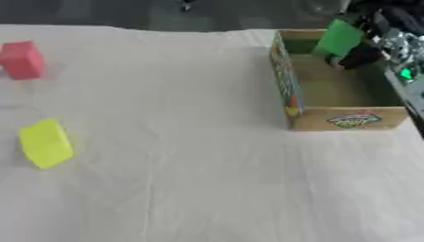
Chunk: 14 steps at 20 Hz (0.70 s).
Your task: Pick up the objects with one hand, pass them to the other hand, and then place them into the box on the other side of the table.
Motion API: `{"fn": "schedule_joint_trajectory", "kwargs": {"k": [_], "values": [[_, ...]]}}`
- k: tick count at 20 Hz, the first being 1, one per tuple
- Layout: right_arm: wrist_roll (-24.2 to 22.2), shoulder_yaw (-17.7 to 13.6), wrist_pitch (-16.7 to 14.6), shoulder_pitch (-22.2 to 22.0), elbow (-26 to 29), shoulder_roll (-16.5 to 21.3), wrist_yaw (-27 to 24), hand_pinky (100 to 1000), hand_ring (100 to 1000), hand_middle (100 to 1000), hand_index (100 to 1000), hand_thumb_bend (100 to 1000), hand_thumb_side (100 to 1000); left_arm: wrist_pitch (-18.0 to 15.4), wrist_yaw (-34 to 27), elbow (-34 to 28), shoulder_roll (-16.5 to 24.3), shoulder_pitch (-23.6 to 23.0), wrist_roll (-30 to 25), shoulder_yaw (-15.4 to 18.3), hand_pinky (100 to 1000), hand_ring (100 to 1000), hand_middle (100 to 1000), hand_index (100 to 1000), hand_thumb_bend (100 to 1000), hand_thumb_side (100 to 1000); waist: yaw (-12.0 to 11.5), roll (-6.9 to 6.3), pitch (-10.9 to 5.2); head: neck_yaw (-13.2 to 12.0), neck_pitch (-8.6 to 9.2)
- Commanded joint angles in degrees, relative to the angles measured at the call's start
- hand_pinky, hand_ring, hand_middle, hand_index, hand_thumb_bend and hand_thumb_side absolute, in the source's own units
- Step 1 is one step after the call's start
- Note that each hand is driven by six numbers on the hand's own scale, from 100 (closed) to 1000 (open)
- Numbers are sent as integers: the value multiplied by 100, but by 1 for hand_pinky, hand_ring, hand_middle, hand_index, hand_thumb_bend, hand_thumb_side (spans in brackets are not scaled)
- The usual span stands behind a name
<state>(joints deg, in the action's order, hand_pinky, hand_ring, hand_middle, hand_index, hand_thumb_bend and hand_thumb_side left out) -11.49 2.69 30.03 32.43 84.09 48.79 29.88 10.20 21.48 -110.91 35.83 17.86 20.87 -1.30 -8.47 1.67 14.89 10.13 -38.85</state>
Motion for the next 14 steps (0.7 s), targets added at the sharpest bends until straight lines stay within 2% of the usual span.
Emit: {"fn": "schedule_joint_trajectory", "kwargs": {"k": [1, 4, 7, 9, 11, 12, 14], "values": [[-17, -118, 24, 88, -92, 250, 235, 867, 868, 849, 881, 629, 261, 13, -9, -111, 232, 0, 70, 123, 670, 697, 674, 800, 454, 263, -2, -17, -84, 18, 24], [33, -155, 80, 100, -105, 241, 371, 868, 870, 853, 882, 639, 272, 26, -14, -101, 239, -29, 97, 141, 670, 698, 674, 800, 452, 266, -3, -19, -84, 20, 11], [265, -347, 174, 126, 150, 206, 160, 869, 862, 839, 881, 632, 256, 34, -17, -98, 250, -21, 106, 148, 670, 698, 674, 800, 454, 262, 2, -33, -84, -35, -14], [737, -620, 303, 170, 615, 156, -331, 878, 857, 827, 884, 518, 318, 51, -16, -86, 275, 17, 103, 159, 670, 698, 674, 800, 456, 255, 14, -54, -86, -147, -43], [1426, -870, 325, 185, 1199, 112, -1125, 885, 857, 822, 891, 404, 367, 74, -6, -65, 329, 75, 84, 173, 672, 700, 676, 801, 462, 251, 28, -71, -87, -230, -47], [1795, -952, 290, 168, 1461, 102, -1551, 888, 858, 821, 896, 374, 381, 92, -4, -51, 363, 109, 62, 176, 672, 701, 676, 802, 464, 252, 35, -75, -87, -248, -45], [2478, -1045, 122, 109, 1967, 90, -2340, 891, 857, 818, 898, 387, 364, 135, 1, -9, 471, 222, -59, 159, 675, 703, 678, 805, 468, 252, 51, -81, -89, -261, -53]]}}
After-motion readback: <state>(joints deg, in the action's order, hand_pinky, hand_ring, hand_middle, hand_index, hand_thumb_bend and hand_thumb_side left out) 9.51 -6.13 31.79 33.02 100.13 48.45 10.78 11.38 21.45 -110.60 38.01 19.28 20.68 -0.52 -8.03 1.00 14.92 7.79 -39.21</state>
